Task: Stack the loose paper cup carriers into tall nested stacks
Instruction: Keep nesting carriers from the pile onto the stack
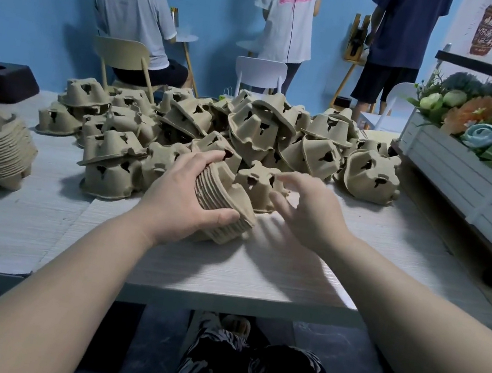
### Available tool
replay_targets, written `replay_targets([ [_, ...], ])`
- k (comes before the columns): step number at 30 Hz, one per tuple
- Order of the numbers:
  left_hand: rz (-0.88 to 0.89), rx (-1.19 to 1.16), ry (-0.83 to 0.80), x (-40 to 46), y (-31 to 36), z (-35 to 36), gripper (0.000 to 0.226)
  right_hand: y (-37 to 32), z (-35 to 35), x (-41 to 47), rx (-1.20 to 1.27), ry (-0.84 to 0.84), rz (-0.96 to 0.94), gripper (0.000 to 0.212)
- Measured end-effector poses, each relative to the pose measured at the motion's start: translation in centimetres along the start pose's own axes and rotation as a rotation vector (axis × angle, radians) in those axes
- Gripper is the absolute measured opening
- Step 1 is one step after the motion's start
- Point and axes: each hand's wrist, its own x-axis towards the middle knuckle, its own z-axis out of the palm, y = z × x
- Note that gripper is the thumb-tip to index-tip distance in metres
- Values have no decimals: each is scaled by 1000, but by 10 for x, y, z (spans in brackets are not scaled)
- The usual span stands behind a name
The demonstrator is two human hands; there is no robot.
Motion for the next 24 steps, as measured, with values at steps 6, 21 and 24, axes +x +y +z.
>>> replay_targets([
  [6,-16,11,21,1,-1,5,107,3,18,39,-33,-99,144,61],
  [21,-57,30,6,1,1,4,114,21,5,32,-25,-236,135,66],
  [24,-67,49,-5,2,2,3,115,26,-2,27,-61,-258,126,66],
])
